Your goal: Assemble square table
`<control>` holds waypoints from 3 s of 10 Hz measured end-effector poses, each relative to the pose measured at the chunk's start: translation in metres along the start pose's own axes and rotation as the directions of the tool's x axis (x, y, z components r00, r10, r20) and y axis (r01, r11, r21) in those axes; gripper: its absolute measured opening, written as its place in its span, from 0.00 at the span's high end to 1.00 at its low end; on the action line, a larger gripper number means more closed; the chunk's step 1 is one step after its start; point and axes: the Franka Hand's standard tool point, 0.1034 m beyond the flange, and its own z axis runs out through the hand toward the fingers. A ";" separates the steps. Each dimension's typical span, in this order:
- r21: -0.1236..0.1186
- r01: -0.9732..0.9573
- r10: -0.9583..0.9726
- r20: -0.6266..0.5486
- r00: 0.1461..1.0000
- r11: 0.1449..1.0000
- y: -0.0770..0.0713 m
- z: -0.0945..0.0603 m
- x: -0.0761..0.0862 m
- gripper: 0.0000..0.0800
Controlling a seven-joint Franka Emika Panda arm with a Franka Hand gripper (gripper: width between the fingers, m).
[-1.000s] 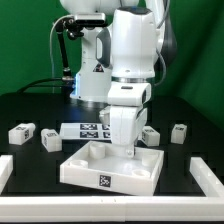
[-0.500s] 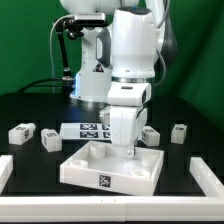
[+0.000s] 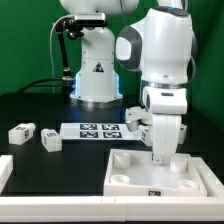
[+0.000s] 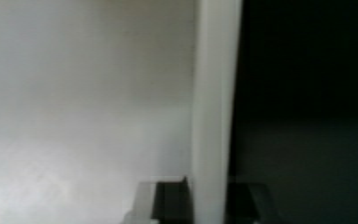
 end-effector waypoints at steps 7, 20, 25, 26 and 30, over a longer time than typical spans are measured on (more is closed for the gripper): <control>0.016 0.183 -0.183 0.023 0.983 0.983 0.011 0.000 -0.001 0.92; 0.073 0.176 -0.180 0.050 0.982 0.982 0.011 0.001 -0.002 0.19; 0.014 -0.081 0.080 0.052 0.995 0.997 -0.012 -0.031 -0.001 0.19; 0.009 -0.203 0.202 0.069 0.977 0.979 -0.016 -0.043 0.010 0.19; -0.019 -0.515 0.515 0.074 0.854 0.857 -0.020 -0.064 0.050 0.19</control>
Offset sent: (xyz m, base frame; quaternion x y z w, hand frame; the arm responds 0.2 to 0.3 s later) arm 0.0000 0.0000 0.0000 0.0000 0.0000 0.0000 1.0000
